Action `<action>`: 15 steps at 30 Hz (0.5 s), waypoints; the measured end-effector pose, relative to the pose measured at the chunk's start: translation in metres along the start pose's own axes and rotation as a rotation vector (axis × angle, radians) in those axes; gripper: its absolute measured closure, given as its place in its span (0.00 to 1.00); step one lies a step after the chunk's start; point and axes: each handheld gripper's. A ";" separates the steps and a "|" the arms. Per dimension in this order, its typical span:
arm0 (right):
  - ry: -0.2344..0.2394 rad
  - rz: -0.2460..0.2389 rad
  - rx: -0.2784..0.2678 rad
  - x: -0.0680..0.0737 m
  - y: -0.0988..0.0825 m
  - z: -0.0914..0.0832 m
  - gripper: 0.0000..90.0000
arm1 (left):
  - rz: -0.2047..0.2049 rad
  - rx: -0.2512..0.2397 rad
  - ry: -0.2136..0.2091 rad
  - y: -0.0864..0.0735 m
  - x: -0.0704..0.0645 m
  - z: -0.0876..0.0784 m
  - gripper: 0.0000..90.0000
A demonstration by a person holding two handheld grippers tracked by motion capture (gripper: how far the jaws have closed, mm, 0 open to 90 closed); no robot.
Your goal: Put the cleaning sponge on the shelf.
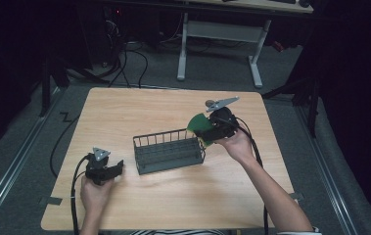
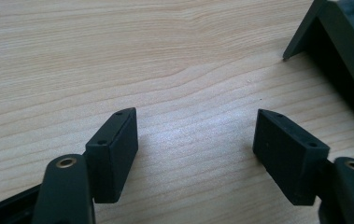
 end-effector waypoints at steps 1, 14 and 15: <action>0.003 -0.003 0.000 0.000 0.002 0.002 0.33 | 0.000 0.000 0.000 0.000 0.000 0.000 0.35; -0.002 -0.027 0.050 0.011 0.022 0.044 0.33 | -0.001 0.000 -0.001 0.000 0.000 0.000 0.35; 0.000 -0.029 0.049 0.011 0.022 0.046 0.33 | 0.000 0.001 -0.002 0.000 0.000 0.000 0.35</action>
Point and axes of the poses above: each handheld gripper's, and its own axes: z roughly forward along the jaws, y roughly out of its top, x roughly to its left, and after that the axes turned 13 degrees about y, right-handed
